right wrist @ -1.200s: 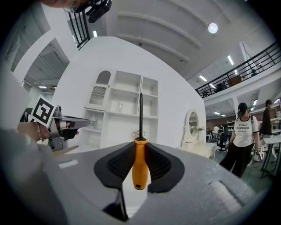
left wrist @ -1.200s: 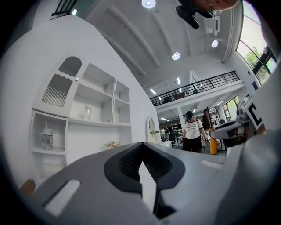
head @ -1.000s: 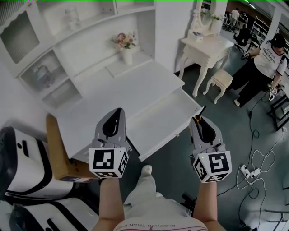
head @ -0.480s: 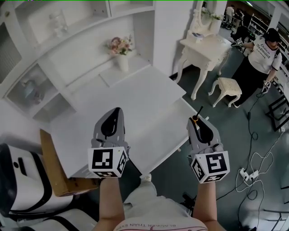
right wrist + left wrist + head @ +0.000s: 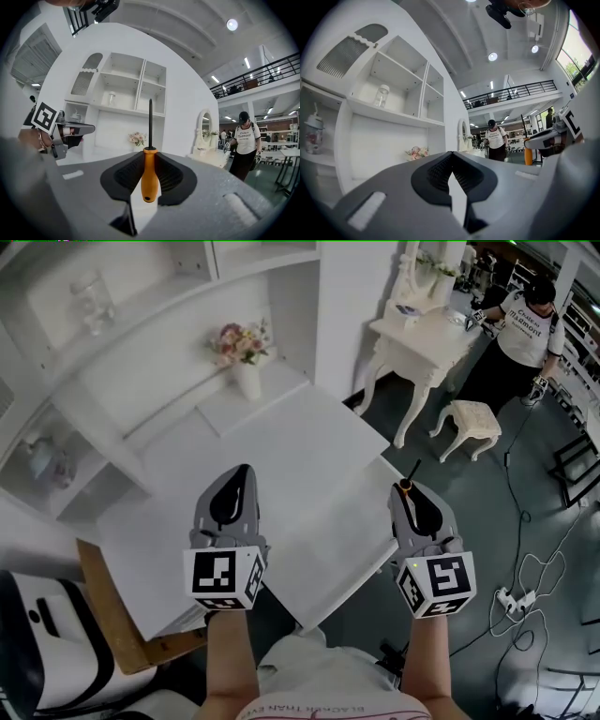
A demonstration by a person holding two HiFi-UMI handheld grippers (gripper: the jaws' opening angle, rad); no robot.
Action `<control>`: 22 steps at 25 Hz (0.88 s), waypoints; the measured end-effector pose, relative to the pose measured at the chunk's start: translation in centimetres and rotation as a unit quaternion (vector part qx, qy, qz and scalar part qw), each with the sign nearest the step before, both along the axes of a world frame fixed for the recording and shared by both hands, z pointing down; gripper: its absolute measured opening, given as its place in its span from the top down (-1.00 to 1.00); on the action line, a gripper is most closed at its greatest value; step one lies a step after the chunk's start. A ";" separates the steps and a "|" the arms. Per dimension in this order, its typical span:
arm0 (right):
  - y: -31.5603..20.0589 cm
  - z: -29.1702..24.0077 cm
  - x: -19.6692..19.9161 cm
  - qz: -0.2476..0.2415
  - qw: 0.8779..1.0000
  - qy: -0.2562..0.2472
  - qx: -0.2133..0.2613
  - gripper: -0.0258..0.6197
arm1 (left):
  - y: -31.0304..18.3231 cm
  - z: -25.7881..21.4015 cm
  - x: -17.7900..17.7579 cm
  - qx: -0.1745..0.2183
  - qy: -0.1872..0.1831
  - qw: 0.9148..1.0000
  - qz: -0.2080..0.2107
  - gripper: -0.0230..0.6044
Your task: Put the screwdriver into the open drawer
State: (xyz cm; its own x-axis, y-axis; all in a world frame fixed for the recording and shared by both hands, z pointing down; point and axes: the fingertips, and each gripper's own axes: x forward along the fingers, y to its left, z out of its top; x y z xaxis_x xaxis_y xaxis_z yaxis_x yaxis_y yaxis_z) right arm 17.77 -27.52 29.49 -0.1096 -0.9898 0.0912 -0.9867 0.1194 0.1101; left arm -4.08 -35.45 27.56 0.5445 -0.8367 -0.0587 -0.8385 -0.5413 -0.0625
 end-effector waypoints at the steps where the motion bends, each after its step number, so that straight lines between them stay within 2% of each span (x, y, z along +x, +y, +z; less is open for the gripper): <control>1: -0.4 0.1 0.0 0.002 1.000 0.000 -0.002 0.69 | -0.5 0.1 0.0 -0.002 0.001 1.000 0.001 0.86; 10: -2.0 3.9 0.1 0.010 0.999 -0.009 -0.049 0.69 | -2.5 3.5 0.2 -0.041 -0.004 0.999 0.007 0.86; 22: -1.6 9.4 0.4 -0.012 0.993 -0.023 -0.111 0.69 | -1.5 8.9 1.3 -0.096 -0.012 0.995 -0.003 0.86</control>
State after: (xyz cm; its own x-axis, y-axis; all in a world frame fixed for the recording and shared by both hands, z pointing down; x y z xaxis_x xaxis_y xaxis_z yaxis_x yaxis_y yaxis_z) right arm 18.14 -29.14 38.92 -0.1416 -0.9430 0.3012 -0.9867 0.1588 0.0335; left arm -2.77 -36.94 36.42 0.5392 -0.8342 0.1154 -0.8410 -0.5406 0.0215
